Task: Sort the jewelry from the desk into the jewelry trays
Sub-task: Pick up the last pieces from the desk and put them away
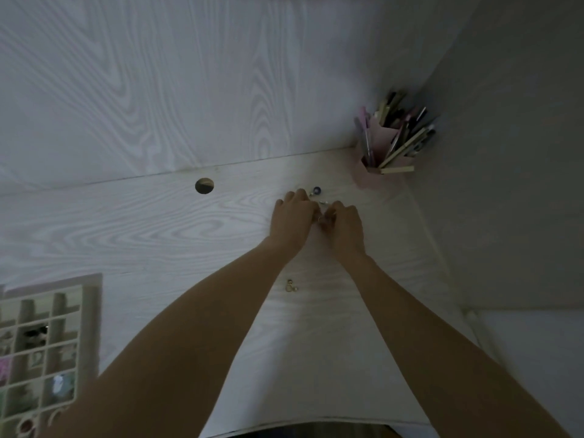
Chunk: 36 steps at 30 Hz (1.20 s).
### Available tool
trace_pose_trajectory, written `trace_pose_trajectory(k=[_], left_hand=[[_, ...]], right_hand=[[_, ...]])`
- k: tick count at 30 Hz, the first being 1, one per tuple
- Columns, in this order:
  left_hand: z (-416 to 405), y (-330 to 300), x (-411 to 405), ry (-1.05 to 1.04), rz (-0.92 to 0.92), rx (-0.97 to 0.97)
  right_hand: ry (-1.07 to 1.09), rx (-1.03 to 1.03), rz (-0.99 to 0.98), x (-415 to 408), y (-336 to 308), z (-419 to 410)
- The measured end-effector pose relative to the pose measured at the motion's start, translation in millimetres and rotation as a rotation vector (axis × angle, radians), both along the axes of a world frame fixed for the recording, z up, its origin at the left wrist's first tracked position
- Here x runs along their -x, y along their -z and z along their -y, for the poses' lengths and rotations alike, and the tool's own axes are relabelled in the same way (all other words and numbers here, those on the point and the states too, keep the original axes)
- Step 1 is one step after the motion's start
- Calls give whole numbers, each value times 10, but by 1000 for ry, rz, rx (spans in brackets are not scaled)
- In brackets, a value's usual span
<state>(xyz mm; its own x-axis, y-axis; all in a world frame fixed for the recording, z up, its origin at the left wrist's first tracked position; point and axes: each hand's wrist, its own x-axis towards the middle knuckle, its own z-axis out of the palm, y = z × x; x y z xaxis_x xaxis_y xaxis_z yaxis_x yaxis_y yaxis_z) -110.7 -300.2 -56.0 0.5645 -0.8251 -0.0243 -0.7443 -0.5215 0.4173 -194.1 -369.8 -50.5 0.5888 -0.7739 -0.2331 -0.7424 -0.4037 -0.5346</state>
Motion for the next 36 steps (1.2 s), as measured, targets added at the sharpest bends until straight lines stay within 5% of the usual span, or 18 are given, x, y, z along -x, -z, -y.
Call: trace_pose_trajectory(k=[9, 14, 18, 25, 31, 36], left_hand=[[-92, -95, 9, 20, -89, -202], [-560, -359, -74, -248, -434, 3], [-1302, -681, -287, -371, -574, 168], [-2675, -938, -751, -492, -438, 282], [-3717, -995, -1258, -587, -573, 398], [-4329, -863, -1562, -600, -545, 282]], right_hand=[[-111, -15, -69, 43, -14, -124], [-159, 10, 160, 181, -200, -410], [-194, -186, 295, 139, -449, -794], [-327, -424, 400, -597, -605, -1750], [-390, -540, 411, -1199, -689, -2639], [-413, -507, 367, -1460, -598, -3155]])
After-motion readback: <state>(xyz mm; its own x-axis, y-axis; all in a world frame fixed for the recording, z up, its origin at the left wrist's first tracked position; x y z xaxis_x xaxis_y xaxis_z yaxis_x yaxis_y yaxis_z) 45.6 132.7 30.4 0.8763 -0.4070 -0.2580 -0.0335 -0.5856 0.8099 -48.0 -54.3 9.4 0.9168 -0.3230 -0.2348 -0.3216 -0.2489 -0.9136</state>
